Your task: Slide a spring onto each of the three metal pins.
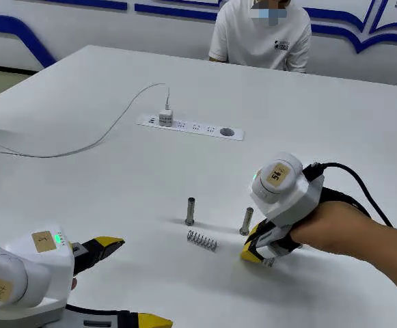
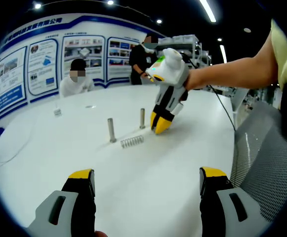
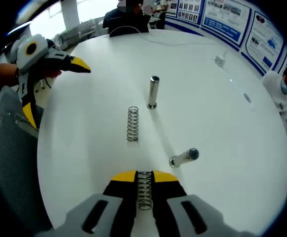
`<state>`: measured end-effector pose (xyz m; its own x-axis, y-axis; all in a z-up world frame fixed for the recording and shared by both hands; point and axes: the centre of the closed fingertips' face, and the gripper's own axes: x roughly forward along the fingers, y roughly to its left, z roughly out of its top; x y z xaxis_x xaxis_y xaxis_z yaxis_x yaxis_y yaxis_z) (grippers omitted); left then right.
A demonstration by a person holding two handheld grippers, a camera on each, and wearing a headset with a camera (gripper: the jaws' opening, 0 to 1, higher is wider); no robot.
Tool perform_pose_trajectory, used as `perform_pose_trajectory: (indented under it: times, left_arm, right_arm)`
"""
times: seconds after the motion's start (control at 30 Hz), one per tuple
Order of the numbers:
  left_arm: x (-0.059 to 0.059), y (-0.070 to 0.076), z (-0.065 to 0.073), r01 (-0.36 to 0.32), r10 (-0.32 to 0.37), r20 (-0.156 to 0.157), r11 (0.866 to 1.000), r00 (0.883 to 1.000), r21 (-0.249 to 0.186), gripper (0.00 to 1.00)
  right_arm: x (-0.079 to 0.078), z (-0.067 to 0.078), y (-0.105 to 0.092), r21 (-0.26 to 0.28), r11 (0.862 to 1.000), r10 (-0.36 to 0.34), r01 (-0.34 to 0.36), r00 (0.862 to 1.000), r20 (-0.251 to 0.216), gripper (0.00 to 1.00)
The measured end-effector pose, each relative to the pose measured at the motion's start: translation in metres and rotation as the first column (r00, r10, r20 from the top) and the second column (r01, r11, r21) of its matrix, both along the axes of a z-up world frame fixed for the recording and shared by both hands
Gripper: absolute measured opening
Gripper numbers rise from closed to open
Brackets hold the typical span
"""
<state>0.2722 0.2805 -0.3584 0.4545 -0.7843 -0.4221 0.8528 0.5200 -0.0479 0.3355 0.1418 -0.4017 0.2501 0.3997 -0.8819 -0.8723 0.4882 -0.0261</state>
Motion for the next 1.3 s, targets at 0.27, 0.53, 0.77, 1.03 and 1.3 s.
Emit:
perform_pose_trajectory:
  times: [0.27, 0.53, 0.77, 1.03, 1.3]
  left_arm:
    - [0.0, -0.003, 0.001, 0.011, -0.011, 0.004, 1.0, 1.0, 0.0, 0.89]
    - [-0.001, -0.004, 0.001, 0.014, -0.014, 0.005, 1.0, 1.0, 0.001, 0.89]
    - [-0.001, -0.006, 0.002, 0.018, -0.018, 0.006, 1.0, 1.0, 0.001, 0.89]
    - [-0.001, -0.005, 0.002, 0.018, -0.018, 0.007, 1.0, 1.0, 0.002, 0.89]
    - [-0.001, -0.005, 0.001, 0.018, -0.018, 0.006, 1.0, 1.0, 0.004, 0.89]
  right_arm:
    - [0.001, 0.01, -0.002, 0.013, 1.0, -0.007, 0.007, 1.0, 0.024, 0.12]
    - [0.001, 0.016, -0.005, 0.022, 1.0, -0.019, 0.018, 0.999, 0.04, 0.12]
    - [0.002, 0.021, -0.007, 0.034, 0.999, -0.033, 0.031, 0.998, 0.05, 0.12]
    - [0.002, 0.024, -0.009, 0.05, 0.998, -0.049, 0.047, 0.997, 0.053, 0.12]
    - [0.001, 0.025, -0.011, 0.057, 0.997, -0.06, 0.056, 0.997, 0.057, 0.12]
